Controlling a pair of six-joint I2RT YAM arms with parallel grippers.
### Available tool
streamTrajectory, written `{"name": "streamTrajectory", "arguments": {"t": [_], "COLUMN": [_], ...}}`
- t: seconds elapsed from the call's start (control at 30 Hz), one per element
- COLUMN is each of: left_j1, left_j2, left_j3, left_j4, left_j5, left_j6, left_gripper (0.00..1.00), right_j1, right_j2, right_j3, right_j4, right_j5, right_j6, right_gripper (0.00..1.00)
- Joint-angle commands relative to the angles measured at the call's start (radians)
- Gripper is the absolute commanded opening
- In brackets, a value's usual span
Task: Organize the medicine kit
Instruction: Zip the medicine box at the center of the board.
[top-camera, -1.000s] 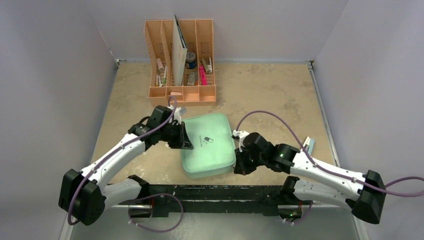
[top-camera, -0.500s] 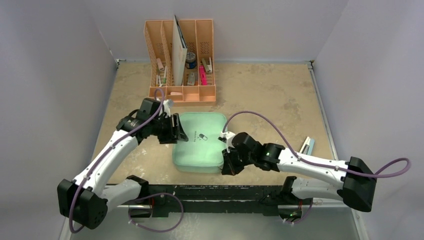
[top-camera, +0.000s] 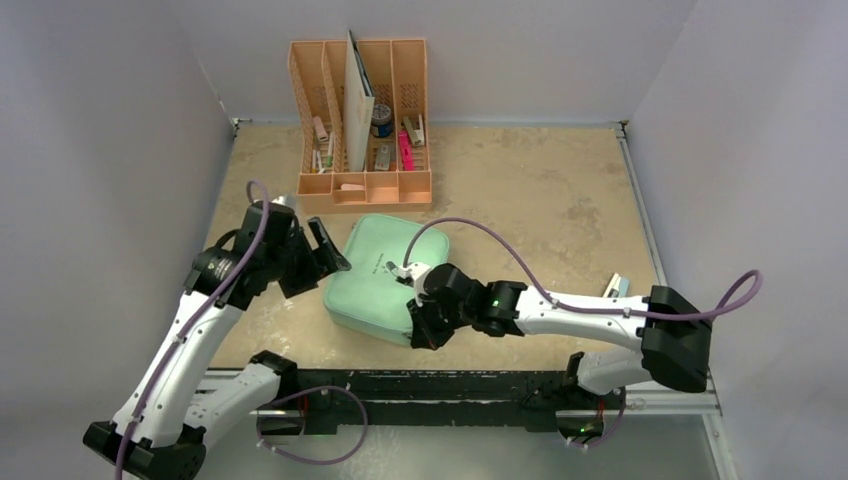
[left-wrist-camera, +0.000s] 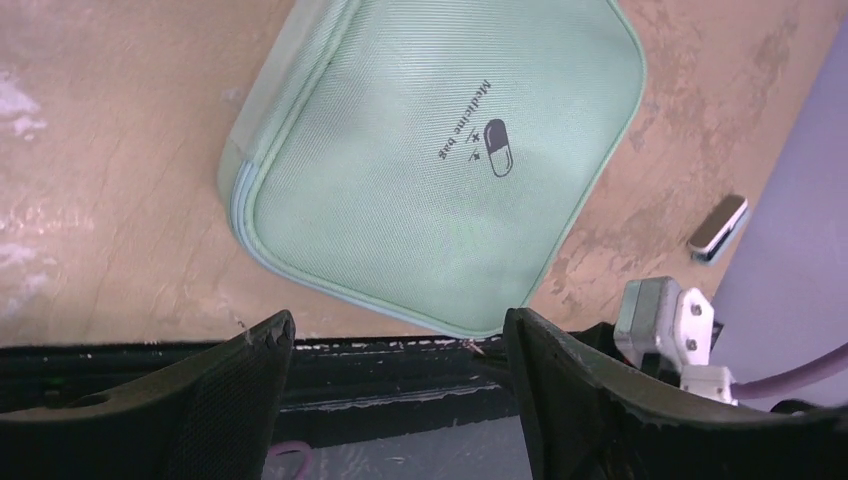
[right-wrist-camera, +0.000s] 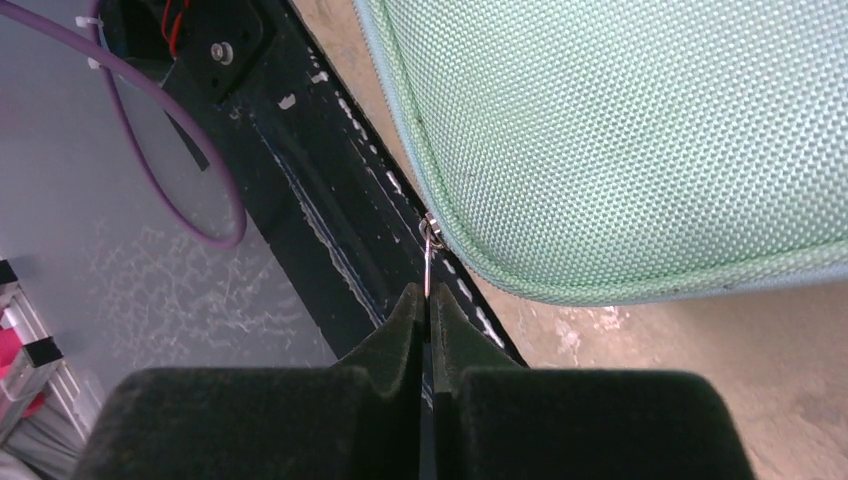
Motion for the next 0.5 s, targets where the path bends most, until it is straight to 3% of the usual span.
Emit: {"name": "streamTrajectory", "arguments": {"t": [0.0, 0.23, 0.47], "left_j1": [0.006, 0.006, 0.006], "left_j2": [-0.05, -0.081, -0.09], "left_j3": [0.018, -0.134, -0.267], "left_j4": [-0.103, -0.015, 0.062], "left_j5": [-0.073, 0.068, 0.108], "left_j6": [-0.198, -0.289, -0.307], "left_gripper": [0.74, 0.72, 0.69], "right_j1": [0.022, 0.038, 0.038], "right_j2": [0.032, 0.065, 0.052], "right_j3": [0.09, 0.129, 0.067], "right_j4": [0.102, 0.077, 0.103], "right_j5": [0.057, 0.141, 0.135], "right_j6": [-0.01, 0.001, 0.007], "right_gripper": [0.0, 0.0, 0.0]}}
